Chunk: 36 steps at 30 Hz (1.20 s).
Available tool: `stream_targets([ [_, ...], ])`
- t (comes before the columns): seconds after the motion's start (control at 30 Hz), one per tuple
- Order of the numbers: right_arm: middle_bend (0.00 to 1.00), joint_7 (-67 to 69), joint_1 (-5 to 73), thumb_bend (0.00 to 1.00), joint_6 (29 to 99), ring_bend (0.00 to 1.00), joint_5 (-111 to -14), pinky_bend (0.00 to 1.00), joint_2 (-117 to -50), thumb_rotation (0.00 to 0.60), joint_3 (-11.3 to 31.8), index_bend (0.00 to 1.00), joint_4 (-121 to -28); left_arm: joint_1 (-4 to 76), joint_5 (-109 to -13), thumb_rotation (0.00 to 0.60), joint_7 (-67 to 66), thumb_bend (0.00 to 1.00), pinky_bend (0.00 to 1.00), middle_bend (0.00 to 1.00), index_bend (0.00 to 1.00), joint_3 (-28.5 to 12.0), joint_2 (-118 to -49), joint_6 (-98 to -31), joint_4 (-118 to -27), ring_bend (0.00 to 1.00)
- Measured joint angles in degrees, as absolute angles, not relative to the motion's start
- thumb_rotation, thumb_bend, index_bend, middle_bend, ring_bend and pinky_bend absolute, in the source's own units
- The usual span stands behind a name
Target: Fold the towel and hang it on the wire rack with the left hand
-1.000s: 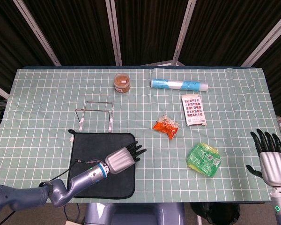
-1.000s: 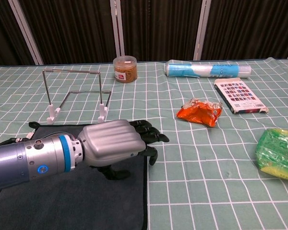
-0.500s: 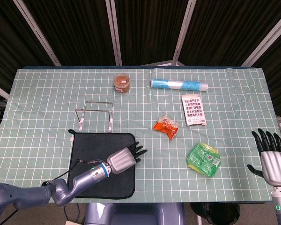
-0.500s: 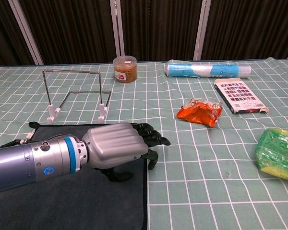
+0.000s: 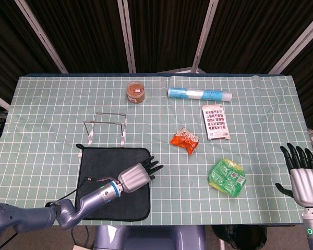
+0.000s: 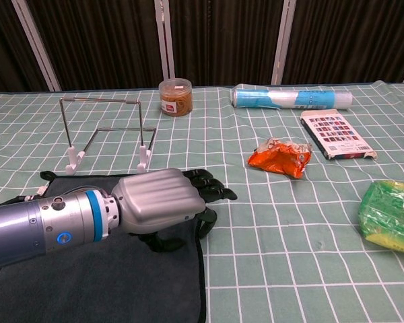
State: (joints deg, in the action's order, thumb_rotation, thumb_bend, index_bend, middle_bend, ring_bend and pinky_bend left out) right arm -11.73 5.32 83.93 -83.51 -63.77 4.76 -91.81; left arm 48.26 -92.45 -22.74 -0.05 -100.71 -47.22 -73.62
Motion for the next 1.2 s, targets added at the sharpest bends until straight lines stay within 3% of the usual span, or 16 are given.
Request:
stream_targets([
  [0.5, 0.0, -11.4, 5.3, 0.0, 84.0, 0.0, -83.6, 0.0, -63.6, 0.6, 4.7, 0.0, -92.0, 48.6, -91.4, 0.6, -23.3, 0.45, 0.0, 0.0, 0.46, 0.1, -101.2, -47.4, -73.7, 0.0],
  [0.7, 0.0, -11.1, 5.3, 0.0, 83.9, 0.0, -83.5, 0.0, -63.4, 0.6, 4.7, 0.0, -92.0, 49.0, -90.9, 0.6, -22.9, 0.45, 0.0, 0.0, 0.53, -0.2, -102.3, -47.4, -72.8, 0.0],
  [1.2, 0.0, -10.6, 5.4, 0.0, 83.8, 0.0, -83.6, 0.0, -63.3, 0.6, 4.6, 0.0, -92.0, 49.1, -90.0, 0.6, -22.9, 0.59, 0.0, 0.0, 0.59, 0.2, -102.2, -47.5, -73.0, 0.0],
])
